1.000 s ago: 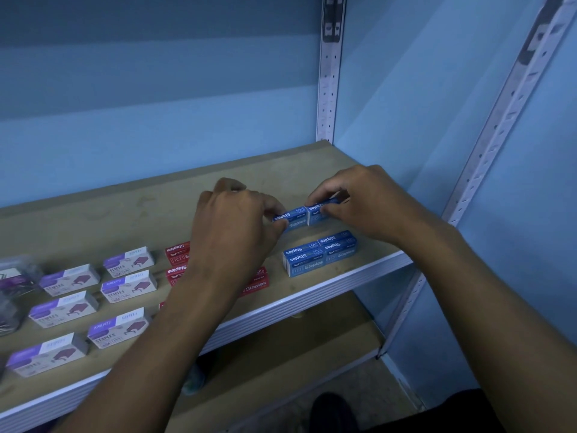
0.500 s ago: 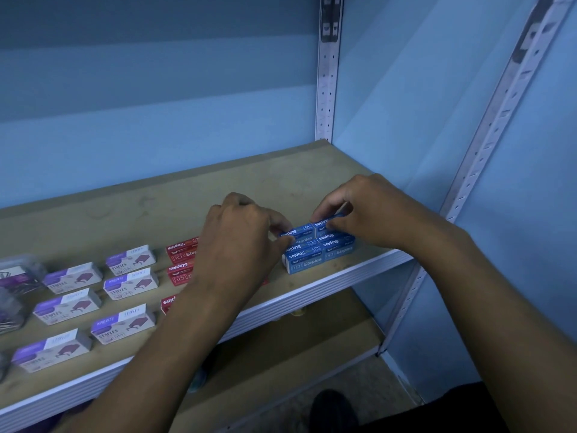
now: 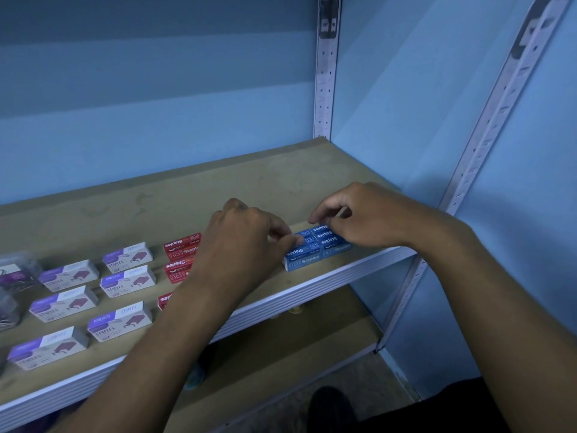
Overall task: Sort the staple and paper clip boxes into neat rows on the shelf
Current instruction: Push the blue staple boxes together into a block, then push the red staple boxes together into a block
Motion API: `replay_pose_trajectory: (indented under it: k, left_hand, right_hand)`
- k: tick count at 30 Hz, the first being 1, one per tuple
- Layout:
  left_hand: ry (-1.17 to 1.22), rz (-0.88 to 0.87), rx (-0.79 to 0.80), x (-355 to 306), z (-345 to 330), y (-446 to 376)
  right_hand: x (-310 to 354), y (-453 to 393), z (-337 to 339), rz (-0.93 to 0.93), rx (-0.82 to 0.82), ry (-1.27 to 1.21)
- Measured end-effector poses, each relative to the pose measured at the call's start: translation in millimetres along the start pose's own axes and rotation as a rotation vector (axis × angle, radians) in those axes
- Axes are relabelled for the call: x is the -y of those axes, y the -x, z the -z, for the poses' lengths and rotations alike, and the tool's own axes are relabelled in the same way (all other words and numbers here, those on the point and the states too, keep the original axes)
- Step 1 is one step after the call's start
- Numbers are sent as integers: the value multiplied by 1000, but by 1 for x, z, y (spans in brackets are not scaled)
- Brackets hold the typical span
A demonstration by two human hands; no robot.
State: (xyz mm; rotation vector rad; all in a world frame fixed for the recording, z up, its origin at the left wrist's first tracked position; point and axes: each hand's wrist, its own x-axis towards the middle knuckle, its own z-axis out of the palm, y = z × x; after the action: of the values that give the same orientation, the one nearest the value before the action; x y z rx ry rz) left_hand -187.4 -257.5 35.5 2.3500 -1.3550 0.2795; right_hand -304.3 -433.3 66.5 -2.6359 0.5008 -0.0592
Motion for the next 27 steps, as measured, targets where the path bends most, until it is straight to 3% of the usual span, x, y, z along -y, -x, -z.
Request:
replay_pose_trajectory:
  k: [5,17,22,27]
  left_hand:
    - [-64,-16,28,-6,5,4]
    - [-78,-46,-5,3,15,6]
    - [-128,-15,-46,26,51,18]
    - [-228,40,-29,53,73,38]
  right_hand:
    - [-1,7,-1,13,184,32]
    - [-2,6,2,3,93,9]
    - [24,8,5,109,-57,-57]
    - [58,-5,-11,208,-87,-94]
